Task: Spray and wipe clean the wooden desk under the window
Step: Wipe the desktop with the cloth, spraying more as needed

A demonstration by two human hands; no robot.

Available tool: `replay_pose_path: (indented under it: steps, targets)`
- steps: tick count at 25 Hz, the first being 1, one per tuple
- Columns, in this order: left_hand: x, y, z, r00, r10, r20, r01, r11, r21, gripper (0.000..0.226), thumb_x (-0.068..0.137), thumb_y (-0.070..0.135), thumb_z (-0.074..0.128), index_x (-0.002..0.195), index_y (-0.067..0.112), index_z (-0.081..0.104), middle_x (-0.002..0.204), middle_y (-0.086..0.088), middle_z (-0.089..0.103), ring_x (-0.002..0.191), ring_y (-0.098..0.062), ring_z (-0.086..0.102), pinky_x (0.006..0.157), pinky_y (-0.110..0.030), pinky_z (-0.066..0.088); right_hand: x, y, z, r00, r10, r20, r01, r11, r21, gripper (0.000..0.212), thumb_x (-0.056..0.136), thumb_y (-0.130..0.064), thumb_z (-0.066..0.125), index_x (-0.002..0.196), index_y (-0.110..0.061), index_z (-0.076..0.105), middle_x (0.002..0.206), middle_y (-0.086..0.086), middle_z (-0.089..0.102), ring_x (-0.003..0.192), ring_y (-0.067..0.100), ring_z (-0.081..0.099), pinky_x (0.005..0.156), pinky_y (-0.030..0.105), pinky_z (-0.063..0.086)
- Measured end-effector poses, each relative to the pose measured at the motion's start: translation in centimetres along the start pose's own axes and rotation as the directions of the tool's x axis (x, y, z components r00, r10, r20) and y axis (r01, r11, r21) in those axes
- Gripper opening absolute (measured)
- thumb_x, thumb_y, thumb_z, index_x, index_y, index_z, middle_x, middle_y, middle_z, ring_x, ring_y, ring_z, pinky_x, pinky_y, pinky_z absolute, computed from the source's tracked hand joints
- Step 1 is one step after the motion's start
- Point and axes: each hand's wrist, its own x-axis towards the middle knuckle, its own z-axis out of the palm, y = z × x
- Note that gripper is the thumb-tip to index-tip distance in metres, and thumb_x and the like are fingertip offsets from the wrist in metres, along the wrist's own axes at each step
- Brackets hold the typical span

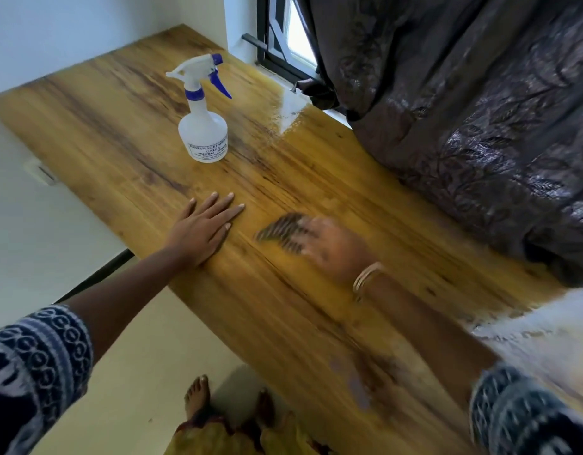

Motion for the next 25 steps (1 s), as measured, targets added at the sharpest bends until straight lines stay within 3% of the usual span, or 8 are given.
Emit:
replay_pose_path:
  steps: [3,5,10,14,17,21,23,25]
  targets:
    - [0.3,0.3,0.1,1.0,-0.012,-0.02,0.013,1.0,0.025,0.056,0.096,0.048,0.007,0.151,0.045,0.015,0.162,0.013,0.01,0.15,-0.014,0.007,0.12,-0.045,0.008,2.1,11.3,-2.3,0.757,0.641,-0.127,-0.652,0.755,-0.068,0.048,0.096,-0.04,0.039,0.137,-0.021,0.055,0.145,0.016,0.047,0.125,0.04,0.048,0.105,0.046,0.04]
    - [0.3,0.4,0.0,0.999,-0.016,-0.04,0.017,1.0,0.018,0.054,0.098,0.046,0.01,0.151,0.045,0.017,0.162,0.013,0.013,0.15,-0.014,0.009,0.12,-0.045,0.009,3.3,11.8,-3.0,0.625,0.77,-0.132,-0.779,0.625,-0.044,0.047,0.1,-0.034,0.04,0.144,-0.018,0.048,0.145,0.018,0.044,0.125,0.039,0.045,0.104,0.043,0.036]
    - [1.0,-0.2,0.3,0.989,0.003,-0.149,-0.019,0.994,-0.109,0.05,0.097,0.037,0.026,0.145,0.035,0.041,0.154,0.007,0.036,0.145,-0.017,0.027,0.118,-0.047,0.022,2.8,-5.5,-0.3,0.98,0.175,-0.094,-0.172,0.984,0.041,0.038,0.091,-0.031,0.057,0.126,-0.018,0.064,0.134,0.012,0.059,0.119,0.031,0.053,0.098,0.037,0.04]
    - [2.9,-0.6,0.5,0.976,-0.052,-0.211,-0.001,0.97,-0.243,0.045,0.097,0.017,0.039,0.141,0.025,0.05,0.15,0.003,0.044,0.144,-0.017,0.031,0.117,-0.044,0.025,1.9,-7.3,1.2,0.931,-0.359,0.061,0.359,0.933,0.015,0.031,0.091,-0.033,0.064,0.121,-0.028,0.069,0.136,0.002,0.06,0.118,0.025,0.057,0.093,0.036,0.048]
    - [3.0,-0.6,0.6,0.98,-0.043,-0.196,0.001,0.979,-0.206,0.046,0.1,0.016,0.042,0.144,0.029,0.044,0.153,0.008,0.036,0.146,-0.011,0.023,0.118,-0.034,0.016,8.4,4.6,0.0,0.996,0.016,-0.084,-0.022,0.997,-0.072,0.035,0.091,-0.029,0.057,0.123,-0.019,0.068,0.135,0.012,0.059,0.115,0.032,0.059,0.097,0.042,0.048]
    - [2.9,-0.5,0.4,0.982,-0.057,-0.183,0.022,0.981,-0.19,0.046,0.102,0.02,0.039,0.145,0.033,0.041,0.155,0.011,0.034,0.147,-0.008,0.021,0.12,-0.038,0.016,9.9,18.2,-1.7,0.684,0.721,-0.114,-0.717,0.692,0.076,0.048,0.098,-0.032,0.045,0.143,-0.014,0.049,0.151,0.02,0.037,0.138,0.037,0.036,0.117,0.043,0.026]
    - [3.0,-0.3,0.2,0.985,-0.051,-0.163,0.02,0.981,-0.191,0.045,0.102,0.022,0.037,0.146,0.033,0.041,0.155,0.01,0.033,0.147,-0.008,0.021,0.12,-0.039,0.016,10.2,16.5,-1.7,0.702,0.698,-0.141,-0.706,0.708,-0.014,0.048,0.097,-0.032,0.044,0.141,-0.015,0.05,0.144,0.019,0.045,0.128,0.04,0.044,0.11,0.046,0.034]
    - [2.9,-0.2,0.2,0.985,-0.049,-0.165,0.018,0.982,-0.187,0.045,0.102,0.024,0.036,0.146,0.033,0.041,0.155,0.009,0.033,0.147,-0.008,0.021,0.121,-0.04,0.016,9.9,9.6,-1.0,0.856,0.497,-0.142,-0.504,0.863,-0.023,0.044,0.094,-0.031,0.045,0.133,-0.016,0.058,0.133,0.019,0.056,0.115,0.041,0.053,0.099,0.047,0.043]
